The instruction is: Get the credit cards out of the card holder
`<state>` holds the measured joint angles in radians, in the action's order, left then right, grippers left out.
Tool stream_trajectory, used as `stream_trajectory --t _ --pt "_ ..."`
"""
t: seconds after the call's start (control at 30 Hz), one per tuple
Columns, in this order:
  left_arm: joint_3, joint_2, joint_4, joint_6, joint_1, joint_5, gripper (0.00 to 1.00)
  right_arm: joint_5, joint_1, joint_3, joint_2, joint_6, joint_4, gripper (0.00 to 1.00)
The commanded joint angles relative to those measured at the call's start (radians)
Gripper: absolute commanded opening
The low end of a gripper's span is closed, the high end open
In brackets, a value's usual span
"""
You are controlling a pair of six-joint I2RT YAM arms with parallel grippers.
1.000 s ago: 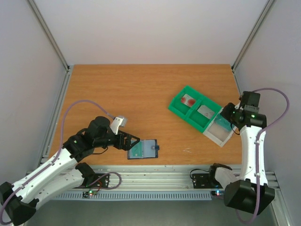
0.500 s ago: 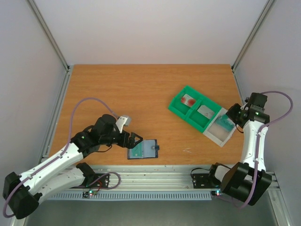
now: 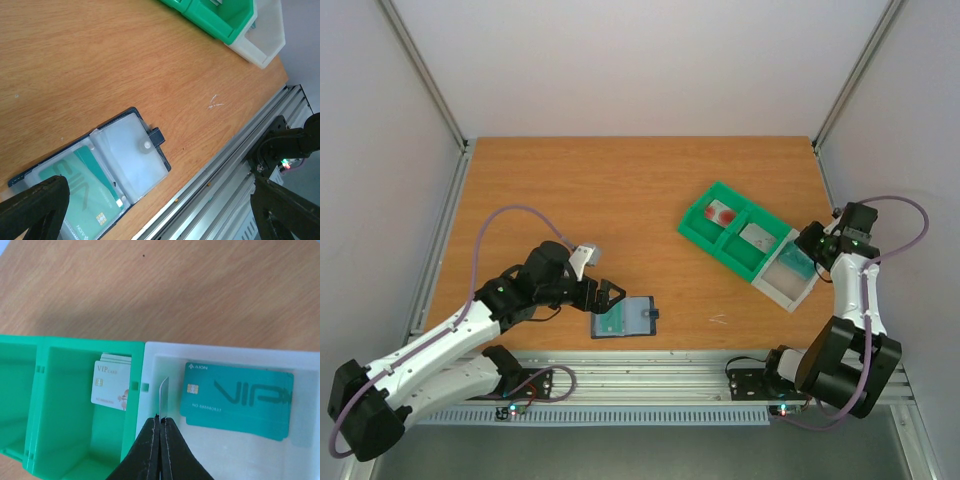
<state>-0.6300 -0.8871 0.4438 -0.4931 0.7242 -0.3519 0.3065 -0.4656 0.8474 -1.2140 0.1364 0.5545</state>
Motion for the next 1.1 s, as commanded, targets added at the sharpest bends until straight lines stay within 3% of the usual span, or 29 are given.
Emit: stream_trajectory --t 0.0,0.47,1.07 --pt "0.012 -0.001 -0.052 0.01 -0.004 -0.001 0.99 0.005 -0.007 -0.001 -0.022 0.04 -0.08 0.01" --pt "-0.008 0.003 -0.018 0.021 -0.007 -0.021 0.99 0.004 -0.007 0.014 -0.111 0.039 -0.088 0.04" --pt "0.009 -0.016 -0.057 0.013 -0.013 -0.033 0.99 -0.103 -0.007 0.027 -0.177 0.048 -0.052 0.1"
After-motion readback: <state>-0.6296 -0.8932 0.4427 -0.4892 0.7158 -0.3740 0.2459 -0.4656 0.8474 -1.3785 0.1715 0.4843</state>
